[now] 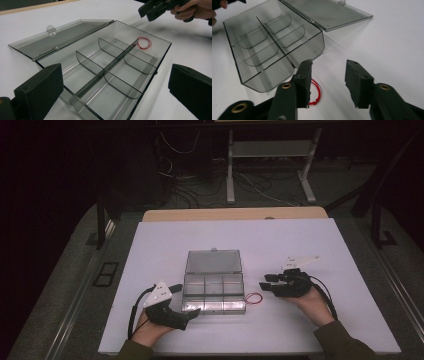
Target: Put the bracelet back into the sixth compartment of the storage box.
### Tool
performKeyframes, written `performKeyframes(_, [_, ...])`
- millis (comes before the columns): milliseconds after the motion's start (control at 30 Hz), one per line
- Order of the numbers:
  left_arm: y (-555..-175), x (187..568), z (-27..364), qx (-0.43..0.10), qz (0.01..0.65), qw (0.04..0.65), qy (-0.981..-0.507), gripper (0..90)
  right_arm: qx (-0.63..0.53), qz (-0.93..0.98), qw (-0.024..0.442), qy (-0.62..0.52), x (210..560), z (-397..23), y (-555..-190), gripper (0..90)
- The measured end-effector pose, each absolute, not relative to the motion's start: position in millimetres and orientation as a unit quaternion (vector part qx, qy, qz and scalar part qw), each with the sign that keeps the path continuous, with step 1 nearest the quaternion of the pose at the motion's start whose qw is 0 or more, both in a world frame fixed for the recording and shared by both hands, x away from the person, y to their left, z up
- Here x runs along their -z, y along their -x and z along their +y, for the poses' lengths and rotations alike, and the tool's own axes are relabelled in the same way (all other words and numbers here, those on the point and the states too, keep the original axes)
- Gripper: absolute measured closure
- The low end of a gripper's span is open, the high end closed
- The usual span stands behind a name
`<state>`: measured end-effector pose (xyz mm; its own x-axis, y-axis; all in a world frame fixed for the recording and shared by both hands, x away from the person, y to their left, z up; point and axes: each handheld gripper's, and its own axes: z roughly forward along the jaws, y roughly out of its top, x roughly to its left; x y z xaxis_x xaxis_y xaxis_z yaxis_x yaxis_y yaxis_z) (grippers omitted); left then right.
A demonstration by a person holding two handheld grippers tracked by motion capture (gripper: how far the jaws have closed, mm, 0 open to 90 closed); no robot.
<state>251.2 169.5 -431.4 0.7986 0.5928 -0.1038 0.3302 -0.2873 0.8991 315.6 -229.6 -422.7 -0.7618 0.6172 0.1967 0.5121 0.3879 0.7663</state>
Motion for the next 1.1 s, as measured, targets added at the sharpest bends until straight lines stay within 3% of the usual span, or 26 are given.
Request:
performKeyframes(367, [-251,431,170,-0.122,0.292,0.524,-0.791,0.0,-0.402,0.856,0.037,-0.322,437,-215,-318,74.8])
performKeyframes(1100, [-251,431,168,-0.117,0.293,0.515,-0.797,0.0,-0.357,0.882,0.053,-0.303,447,-206,-315,88.1])
